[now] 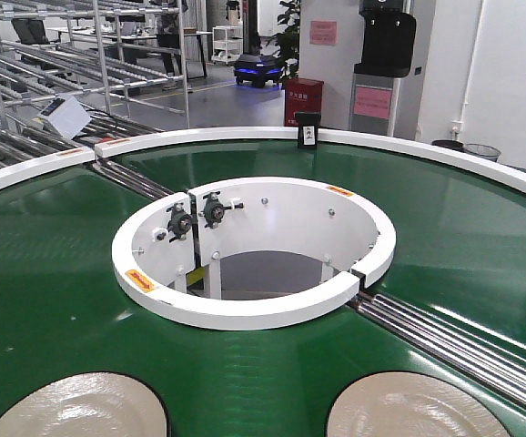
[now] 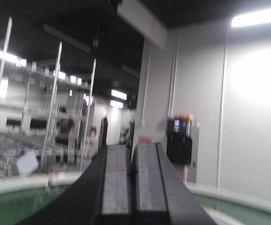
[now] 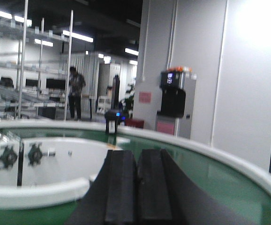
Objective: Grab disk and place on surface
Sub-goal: 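Lower both grippers toward the two cream plates on the green conveyor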
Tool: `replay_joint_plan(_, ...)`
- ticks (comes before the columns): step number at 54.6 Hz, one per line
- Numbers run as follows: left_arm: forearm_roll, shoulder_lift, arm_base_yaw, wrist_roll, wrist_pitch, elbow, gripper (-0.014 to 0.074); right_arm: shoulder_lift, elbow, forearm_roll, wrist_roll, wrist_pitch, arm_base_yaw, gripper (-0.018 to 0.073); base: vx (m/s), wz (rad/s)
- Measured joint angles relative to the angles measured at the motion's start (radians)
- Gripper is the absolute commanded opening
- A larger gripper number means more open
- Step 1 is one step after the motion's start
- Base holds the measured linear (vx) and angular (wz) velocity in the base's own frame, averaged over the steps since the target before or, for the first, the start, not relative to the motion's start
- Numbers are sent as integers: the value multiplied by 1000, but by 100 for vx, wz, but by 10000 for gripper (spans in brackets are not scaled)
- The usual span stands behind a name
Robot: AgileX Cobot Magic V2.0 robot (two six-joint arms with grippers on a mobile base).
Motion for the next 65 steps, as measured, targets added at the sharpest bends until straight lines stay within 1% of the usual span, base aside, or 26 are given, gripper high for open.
replay_joint_plan(3,8,0,0,18,49,-74,40,20,-88,0,0,70,0,-8,0,0)
replay_joint_plan(9,20,23,0,68,205,-265,40,100,-245,0,0,155,0,-8,0,0)
replay_joint_plan(12,22,58,0,94,271,-361,40,155,-316,0,0,172,0,-8,0,0)
replay_joint_plan(18,24,164,0,145,356,-496,40,261,-406,0,0,175,0,-8,0,0)
replay_joint_plan(25,25,296,0,201,385,-542,41,379,-436,0,0,185,0,-3,0,0)
replay_joint_plan(34,25,440,0,215,439,-522,71,497,-435,0,0,247,0,8,0,0)
replay_joint_plan(41,25,533,0,218,543,-504,153,574,-435,0,0,278,0,44,0,0)
replay_joint_plan(49,25,629,0,218,696,-499,330,640,-435,0,0,325,0,125,0,0)
replay_joint_plan(51,25,650,0,218,721,-497,379,654,-435,0,0,346,0,152,0,0)
replay_joint_plan(56,25,704,0,218,768,-496,472,691,-435,0,0,410,0,238,0,0)
replay_joint_plan(60,25,741,0,218,775,-496,507,723,-435,0,1,456,0,314,0,0)
replay_joint_plan(65,25,785,0,218,779,-496,516,762,-435,0,1,495,0,402,0,0)
